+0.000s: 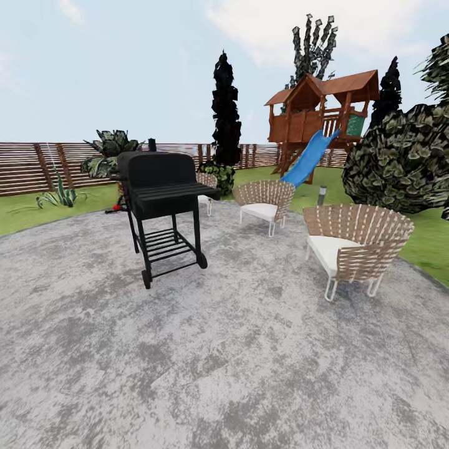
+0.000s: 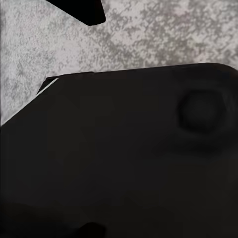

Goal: Pick up the pesticide atomizer in the garden and spray insectifuge to fully cover both potted plants in the garden.

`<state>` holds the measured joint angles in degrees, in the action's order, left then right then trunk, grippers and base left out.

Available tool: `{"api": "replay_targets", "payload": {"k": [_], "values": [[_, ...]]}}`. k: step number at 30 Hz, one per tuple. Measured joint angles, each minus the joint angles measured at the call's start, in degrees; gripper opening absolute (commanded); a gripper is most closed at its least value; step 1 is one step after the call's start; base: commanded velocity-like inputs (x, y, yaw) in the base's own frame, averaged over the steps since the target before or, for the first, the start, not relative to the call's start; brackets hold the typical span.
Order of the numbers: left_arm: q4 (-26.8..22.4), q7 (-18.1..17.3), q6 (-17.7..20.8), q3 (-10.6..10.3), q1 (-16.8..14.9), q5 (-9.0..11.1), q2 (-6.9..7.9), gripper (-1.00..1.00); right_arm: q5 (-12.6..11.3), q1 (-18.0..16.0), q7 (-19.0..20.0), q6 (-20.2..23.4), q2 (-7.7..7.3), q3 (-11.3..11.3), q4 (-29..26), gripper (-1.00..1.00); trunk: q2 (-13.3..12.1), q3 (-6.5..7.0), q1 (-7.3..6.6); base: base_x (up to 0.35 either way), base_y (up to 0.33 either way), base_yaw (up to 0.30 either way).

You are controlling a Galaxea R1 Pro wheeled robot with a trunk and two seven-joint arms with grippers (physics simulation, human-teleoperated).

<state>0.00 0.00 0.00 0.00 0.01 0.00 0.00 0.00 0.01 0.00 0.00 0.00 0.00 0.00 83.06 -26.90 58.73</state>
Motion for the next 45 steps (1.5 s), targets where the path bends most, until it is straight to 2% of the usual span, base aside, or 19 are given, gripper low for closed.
{"api": "replay_targets", "payload": {"k": [5, 11, 18, 24, 31, 32, 38, 40, 45], "values": [[1.59, 0.09, 0.72, 0.07, 1.56, 0.47, -0.48, 1.0, 0.08, -1.64, -0.23, 1.45, 0.18, 0.15, -1.02, 1.0, 0.0, 0.01, 0.0, 0.0, 0.0, 0.0], [0.09, 0.08, 0.52, 0.36, 1.25, 0.48, -0.96, 1.0, 0.07, -3.42, -0.17, 2.52, -0.11, 0.16, -2.47, 1.0, 0.0, 0.02, 0.0, 0.0, 0.0, 0.0], [-0.63, 0.15, 0.14, 0.3, 1.18, 0.48, -0.8, 1.0, 0.01, -3.6, -0.18, 2.6, -0.62, -0.11, -3.24, 1.0, 0.0, 0.02, 0.0, 0.0, 0.0, 0.0], [-2.09, 0.28, -1.69, 0.26, 0.95, 0.4, 0.18, 1.0, -0.03, -3.64, -0.23, 2.39, -2.55, -0.26, -5.06, 1.0, -0.01, 0.02, 0.0, 0.0, 0.0, 0.0], [-3.67, 0.32, -3.93, 0.22, 0.19, 0.14, 1.85, 1.0, -0.13, -3.67, -0.32, 0.84, -3.38, -0.38, -7.38, 1.0, -0.01, 0.02, 0.0, 0.0, 0.0, 0.0], [-6.98, 0.32, -10.46, 0.2, 0.08, 0.02, 1.88, 1.0, -0.12, -3.69, -0.32, -5.65, -3.4, -0.39, -12.67, 1.0, -0.01, 0.04, 0.0, 0.0, 0.0, 0.0], [-13.54, 0.47, -10.66, 0.16, -0.93, -0.21, 2.16, 1.0, -0.16, -3.67, -0.25, -9.87, -3.43, -0.4, -19.23, 1.0, -0.01, 0.04, 0.01, 0.0, 0.0, 0.0], [-15.38, 0.48, -10.65, 0.03, -3.36, -0.3, 2.17, 1.0, -0.16, -3.67, -0.24, -14.32, -3.43, -0.4, -23.58, 1.0, -0.01, 0.04, 0.01, 0.0, 0.0, 0.0], [-16.05, 0.48, -10.84, -0.17, -7.71, -0.29, 1.88, 1.0, -0.23, -3.73, -0.24, -22.34, -3.38, -0.36, -26.15, 1.0, -0.01, 0.04, 0.01, 0.0, 0.0, 0.0]]}}
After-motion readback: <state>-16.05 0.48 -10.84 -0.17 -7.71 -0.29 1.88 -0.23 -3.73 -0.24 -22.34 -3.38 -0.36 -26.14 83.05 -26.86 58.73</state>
